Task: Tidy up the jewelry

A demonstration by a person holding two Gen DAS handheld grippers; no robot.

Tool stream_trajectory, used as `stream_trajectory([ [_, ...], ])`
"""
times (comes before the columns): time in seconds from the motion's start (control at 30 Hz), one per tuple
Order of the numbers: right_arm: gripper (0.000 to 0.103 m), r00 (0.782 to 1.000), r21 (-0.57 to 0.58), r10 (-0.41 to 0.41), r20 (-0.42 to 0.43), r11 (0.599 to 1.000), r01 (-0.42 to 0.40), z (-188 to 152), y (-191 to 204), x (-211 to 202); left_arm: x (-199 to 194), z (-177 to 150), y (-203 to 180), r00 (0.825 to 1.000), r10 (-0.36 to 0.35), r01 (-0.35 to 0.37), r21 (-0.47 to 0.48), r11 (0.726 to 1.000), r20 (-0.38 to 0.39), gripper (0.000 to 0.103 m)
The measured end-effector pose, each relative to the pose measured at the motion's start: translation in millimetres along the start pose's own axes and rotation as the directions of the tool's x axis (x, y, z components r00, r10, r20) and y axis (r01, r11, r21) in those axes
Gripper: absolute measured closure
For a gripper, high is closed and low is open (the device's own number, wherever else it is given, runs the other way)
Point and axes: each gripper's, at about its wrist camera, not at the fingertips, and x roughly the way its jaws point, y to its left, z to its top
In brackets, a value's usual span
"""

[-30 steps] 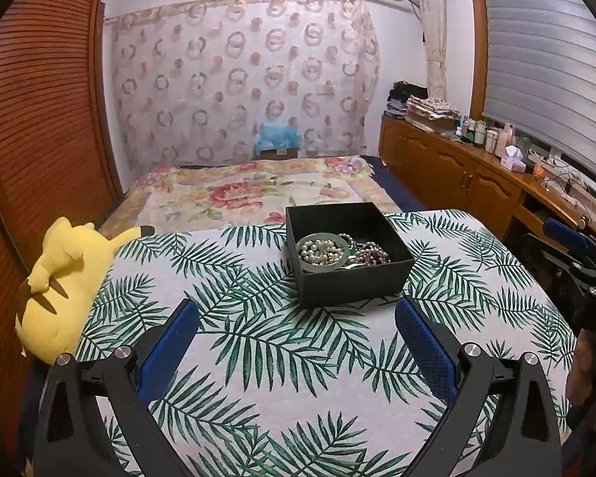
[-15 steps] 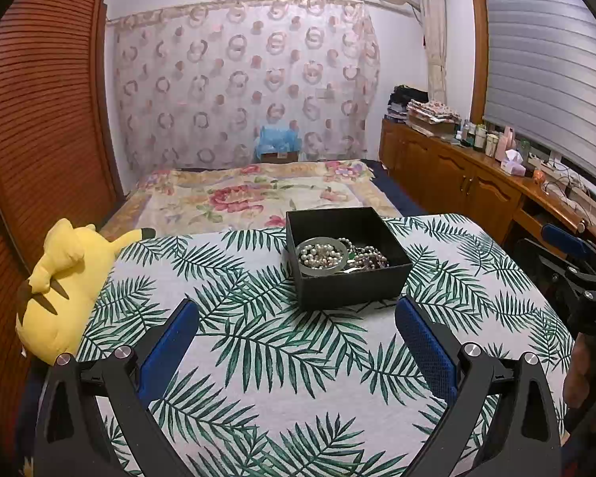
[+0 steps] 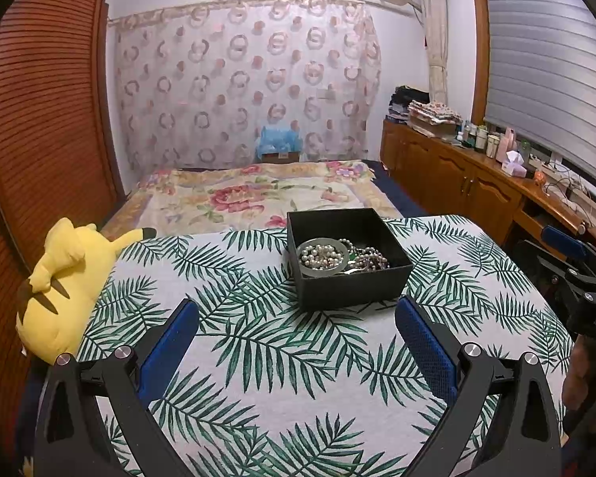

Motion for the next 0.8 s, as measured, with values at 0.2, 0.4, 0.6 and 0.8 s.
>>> stream_trajectory([
  [0.2,0.002,1.0,0.0,0.0,0.0,1.0,0.0,-0.1,-0.4,-0.1,-0.2,-0.4,0.2,1.0,0.002,-0.002,0.001,1.0,0.002,0.008],
  [0.4,0.002,1.0,0.001,-0.001,0.001,1.0,0.001,-0.2,-0.4,-0.3,-0.2,-1.2,0.2,1.0,0.002,-0.002,0.002,1.0,0.003,0.008],
  [0.6,0.002,1.0,0.001,-0.001,0.001,1.0,0.001,-0.6,-1.1,-0.1,-0.5,0.5,-1.9,1.0,0.001,-0.001,0.004,1.0,0.007,0.008],
  [0.8,0.002,1.0,0.004,-0.001,0.001,1.0,0.001,-0.6,-1.2,0.0,-0.1,0.5,-2.7,1.0,0.002,-0.002,0.002,1.0,0.005,0.008],
])
